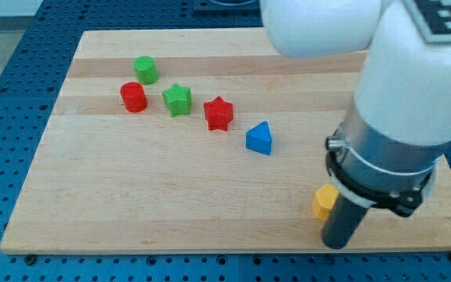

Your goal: Move blue triangle close to blue cube

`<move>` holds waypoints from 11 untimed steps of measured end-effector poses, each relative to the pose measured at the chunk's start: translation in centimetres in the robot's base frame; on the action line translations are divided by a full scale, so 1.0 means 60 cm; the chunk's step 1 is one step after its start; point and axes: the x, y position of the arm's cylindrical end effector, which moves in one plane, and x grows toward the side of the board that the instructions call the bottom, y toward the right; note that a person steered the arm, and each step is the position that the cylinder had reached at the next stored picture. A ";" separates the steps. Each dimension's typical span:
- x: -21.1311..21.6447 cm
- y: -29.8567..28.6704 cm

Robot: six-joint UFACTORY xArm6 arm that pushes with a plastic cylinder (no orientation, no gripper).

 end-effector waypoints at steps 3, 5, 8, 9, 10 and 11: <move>-0.079 0.057; -0.104 0.082; -0.196 0.099; -0.136 -0.054; -0.142 -0.184; -0.233 -0.120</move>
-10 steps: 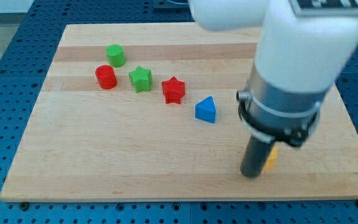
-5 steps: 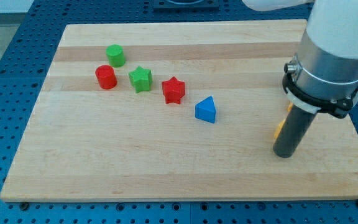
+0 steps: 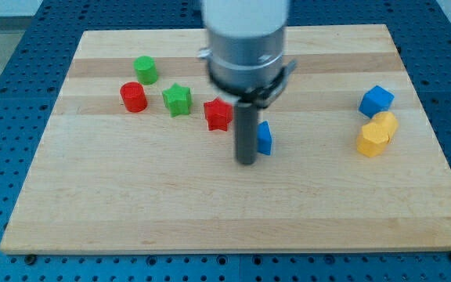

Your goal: Move blue triangle close to blue cube

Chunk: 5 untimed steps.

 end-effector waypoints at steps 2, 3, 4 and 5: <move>-0.041 0.088; -0.022 -0.018; -0.028 -0.040; -0.056 0.033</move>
